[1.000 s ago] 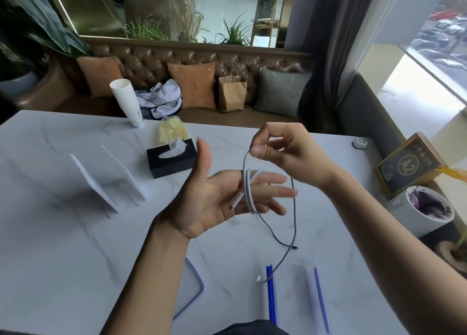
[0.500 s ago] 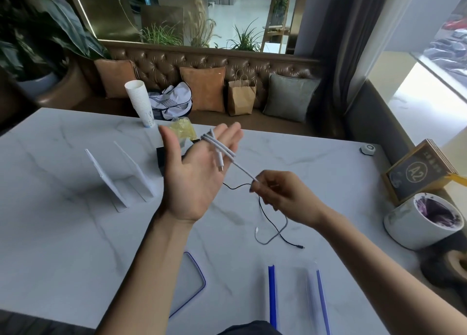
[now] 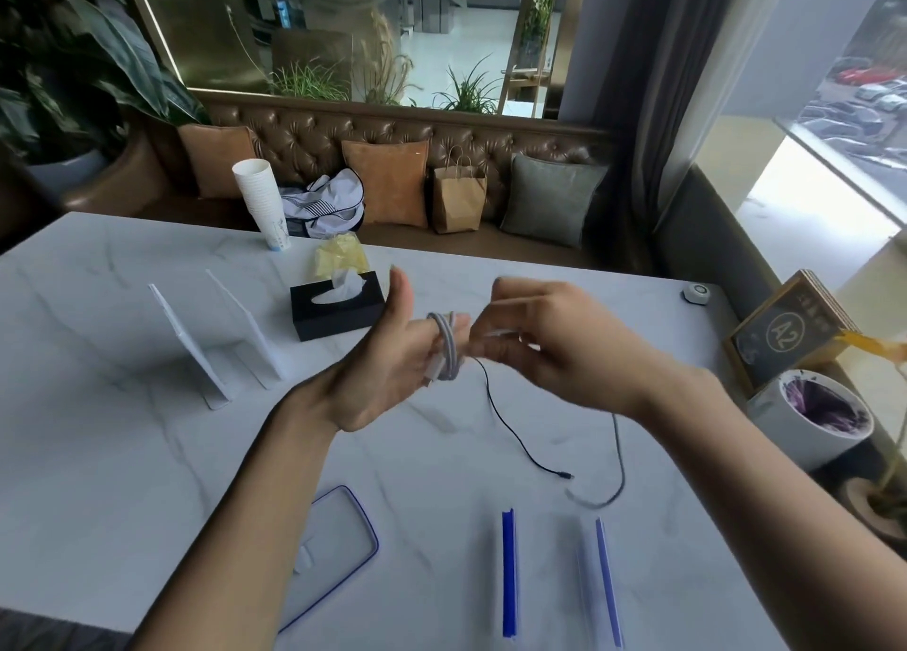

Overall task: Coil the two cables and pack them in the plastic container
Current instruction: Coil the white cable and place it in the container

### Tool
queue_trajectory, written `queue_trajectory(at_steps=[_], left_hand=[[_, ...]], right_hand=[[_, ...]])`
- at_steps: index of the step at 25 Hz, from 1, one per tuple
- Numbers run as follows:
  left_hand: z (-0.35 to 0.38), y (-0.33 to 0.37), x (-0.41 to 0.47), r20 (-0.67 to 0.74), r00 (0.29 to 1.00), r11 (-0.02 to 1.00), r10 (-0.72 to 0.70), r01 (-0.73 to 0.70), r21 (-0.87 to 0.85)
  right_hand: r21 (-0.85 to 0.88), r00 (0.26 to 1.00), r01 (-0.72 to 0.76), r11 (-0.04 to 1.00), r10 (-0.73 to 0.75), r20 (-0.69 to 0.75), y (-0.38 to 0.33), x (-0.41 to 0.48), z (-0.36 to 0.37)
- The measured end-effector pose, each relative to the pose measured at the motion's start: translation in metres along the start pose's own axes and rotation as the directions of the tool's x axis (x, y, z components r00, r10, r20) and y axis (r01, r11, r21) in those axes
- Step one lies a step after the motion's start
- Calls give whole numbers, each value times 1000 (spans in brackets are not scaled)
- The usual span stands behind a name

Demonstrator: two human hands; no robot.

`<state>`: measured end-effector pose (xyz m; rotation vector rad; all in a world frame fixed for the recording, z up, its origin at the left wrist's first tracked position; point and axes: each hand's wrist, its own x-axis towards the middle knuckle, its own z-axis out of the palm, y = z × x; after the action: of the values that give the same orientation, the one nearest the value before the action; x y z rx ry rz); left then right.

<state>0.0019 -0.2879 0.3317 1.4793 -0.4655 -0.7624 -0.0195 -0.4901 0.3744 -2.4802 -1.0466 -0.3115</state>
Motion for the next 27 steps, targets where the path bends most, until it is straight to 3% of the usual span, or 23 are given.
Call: queue_trajectory(at_steps=[3,5,9,13,16,19,21,23,27], left_hand=[[15,0,-7,80,982,985,-172,168,48],[20,0,-11,190,964,981,-185,193,-25],[28,-2,-19,397,918,940,8,129,-317],[42,0,-22,481,839,784,256,111,-611],[52,7,-24,306,849,552,431,21,-833],[53,10,-26,111,881,452,461,-125,-883],[52,11,-27,-43,907,484,418,-263,-835],[55,9,-31,-202,906,599,371,-400,-694],[59,2,-34,-319,887,753,333,-454,-477]], right_hand=[[72,999,-11,997,14,-44,0,2,-10],[142,996,-24,990,36,-80,3,3,-12],[390,982,-118,913,166,-90,16,-3,-2],[628,967,-142,765,242,-76,17,-19,20],[657,960,-156,738,269,-75,10,-30,37],[687,937,-262,678,349,12,-1,-42,50],[628,939,-293,721,339,49,-9,-48,55],[546,938,-321,774,338,72,-13,-53,55],[295,955,-297,908,282,93,-15,-57,42]])
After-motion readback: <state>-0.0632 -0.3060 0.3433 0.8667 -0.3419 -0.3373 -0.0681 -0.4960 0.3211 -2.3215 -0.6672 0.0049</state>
